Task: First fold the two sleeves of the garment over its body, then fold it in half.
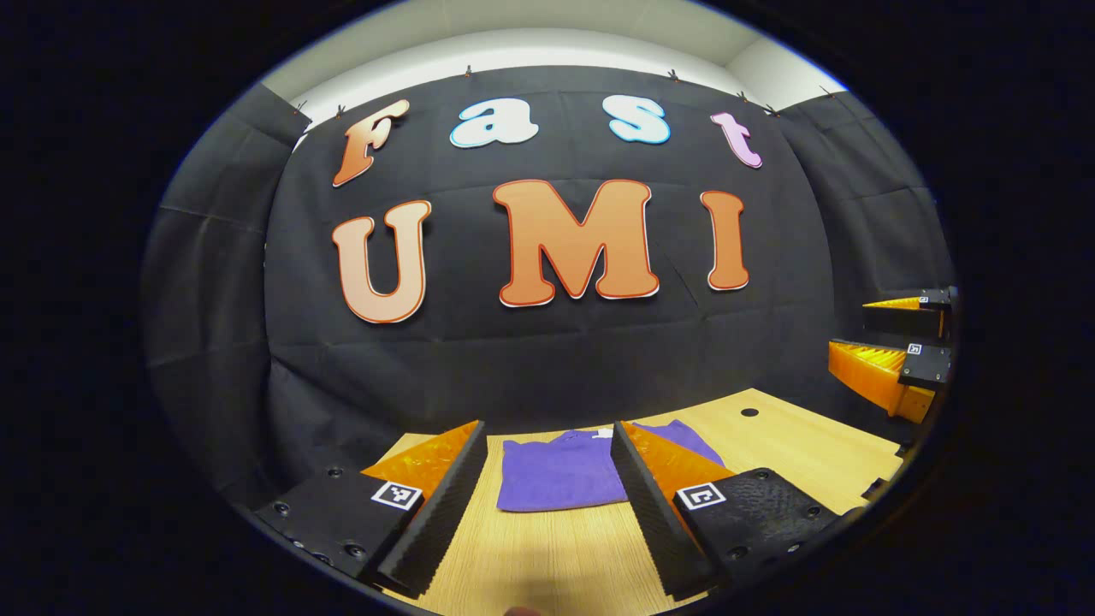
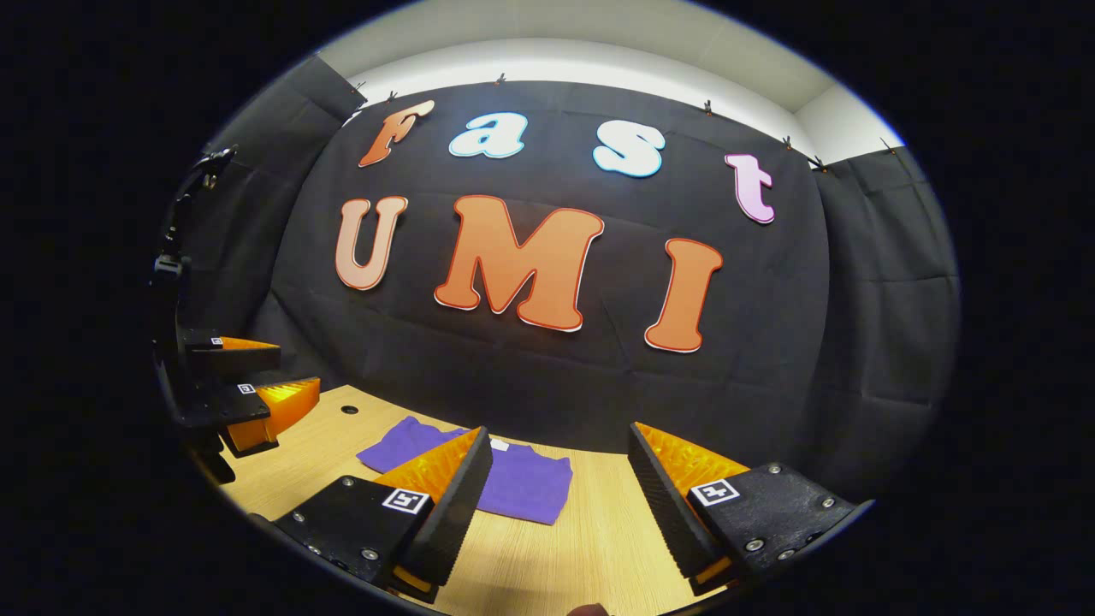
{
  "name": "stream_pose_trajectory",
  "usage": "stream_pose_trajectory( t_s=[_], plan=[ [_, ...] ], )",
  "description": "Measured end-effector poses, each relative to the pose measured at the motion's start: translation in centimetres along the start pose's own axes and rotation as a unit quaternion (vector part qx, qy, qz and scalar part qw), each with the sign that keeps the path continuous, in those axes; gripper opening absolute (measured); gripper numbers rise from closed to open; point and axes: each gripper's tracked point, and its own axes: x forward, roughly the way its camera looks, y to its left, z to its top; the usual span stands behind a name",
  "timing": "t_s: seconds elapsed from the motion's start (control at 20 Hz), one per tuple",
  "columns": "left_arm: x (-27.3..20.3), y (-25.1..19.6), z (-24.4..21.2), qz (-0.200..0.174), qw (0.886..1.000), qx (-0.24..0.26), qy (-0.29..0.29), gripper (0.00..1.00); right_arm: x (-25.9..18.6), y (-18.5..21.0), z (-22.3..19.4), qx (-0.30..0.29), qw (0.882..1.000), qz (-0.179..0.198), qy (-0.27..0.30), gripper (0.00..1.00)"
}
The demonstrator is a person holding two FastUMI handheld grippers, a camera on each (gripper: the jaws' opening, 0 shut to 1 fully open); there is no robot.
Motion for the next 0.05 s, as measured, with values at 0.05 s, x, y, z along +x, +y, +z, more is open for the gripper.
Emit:
stream_pose_trajectory(
  t_s=[0.05],
  plan=[
    [-0.32,-0.02,-0.15,-0.001,1.0,0.001,-0.001,0.93,-0.55,-0.19,0.01,-0.007,1.0,-0.003,-0.001,0.95]
  ],
)
